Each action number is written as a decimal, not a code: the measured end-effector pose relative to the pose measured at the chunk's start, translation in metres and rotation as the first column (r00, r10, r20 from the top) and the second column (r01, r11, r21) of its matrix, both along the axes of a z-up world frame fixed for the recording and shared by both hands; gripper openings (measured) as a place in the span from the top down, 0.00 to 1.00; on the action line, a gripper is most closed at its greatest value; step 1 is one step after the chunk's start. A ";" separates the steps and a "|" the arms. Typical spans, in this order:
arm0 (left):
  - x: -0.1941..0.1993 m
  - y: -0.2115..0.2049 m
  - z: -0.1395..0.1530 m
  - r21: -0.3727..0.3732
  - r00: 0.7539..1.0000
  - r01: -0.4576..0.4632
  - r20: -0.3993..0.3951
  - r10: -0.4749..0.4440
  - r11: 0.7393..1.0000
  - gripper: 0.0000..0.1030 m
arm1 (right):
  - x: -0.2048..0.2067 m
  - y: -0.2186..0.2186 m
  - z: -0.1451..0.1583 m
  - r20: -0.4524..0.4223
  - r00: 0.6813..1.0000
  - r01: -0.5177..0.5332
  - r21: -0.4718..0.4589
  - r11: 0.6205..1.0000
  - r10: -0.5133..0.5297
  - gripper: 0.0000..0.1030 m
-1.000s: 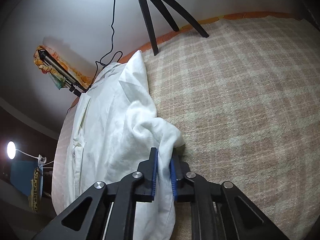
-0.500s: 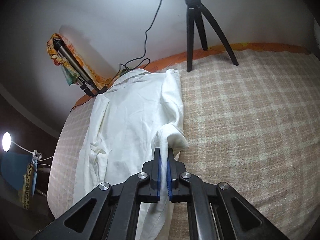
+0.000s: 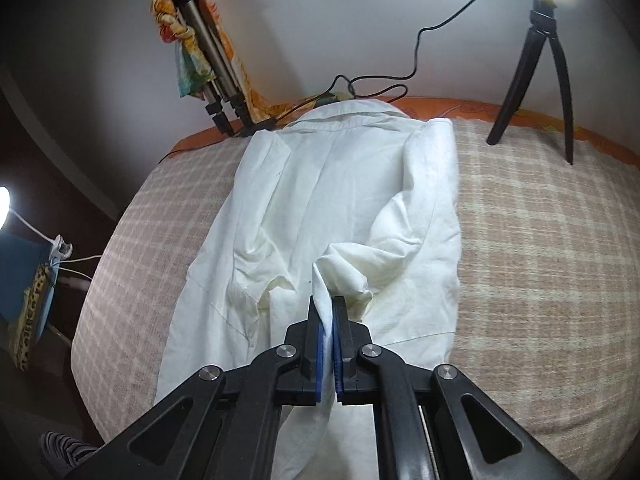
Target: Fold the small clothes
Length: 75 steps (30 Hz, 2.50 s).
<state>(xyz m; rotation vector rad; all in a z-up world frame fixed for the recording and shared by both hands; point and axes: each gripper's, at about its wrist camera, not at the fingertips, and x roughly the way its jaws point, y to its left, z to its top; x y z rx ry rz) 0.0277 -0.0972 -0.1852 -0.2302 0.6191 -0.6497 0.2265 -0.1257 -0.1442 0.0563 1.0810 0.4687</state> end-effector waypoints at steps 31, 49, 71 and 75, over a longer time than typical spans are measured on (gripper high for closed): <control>0.059 0.008 -0.005 -0.087 0.986 0.006 -0.167 -0.021 0.996 0.96 | -0.020 -0.030 0.010 0.029 0.996 -0.093 0.124 0.988 0.090 0.66; 0.027 0.019 0.004 0.117 0.977 0.111 -0.194 -0.087 0.987 0.79 | -0.166 -0.100 -0.006 0.084 0.992 -0.095 0.042 0.995 0.091 0.69; -0.008 0.074 0.032 0.379 0.925 0.377 -0.206 -0.320 0.845 0.57 | -0.246 -0.074 -0.021 0.086 0.933 -0.340 -0.110 0.934 0.349 0.69; -0.004 0.094 0.053 0.274 0.925 0.372 -0.190 -0.330 0.887 0.57 | -0.235 -0.086 0.008 0.186 0.946 -0.273 0.010 0.962 0.267 0.67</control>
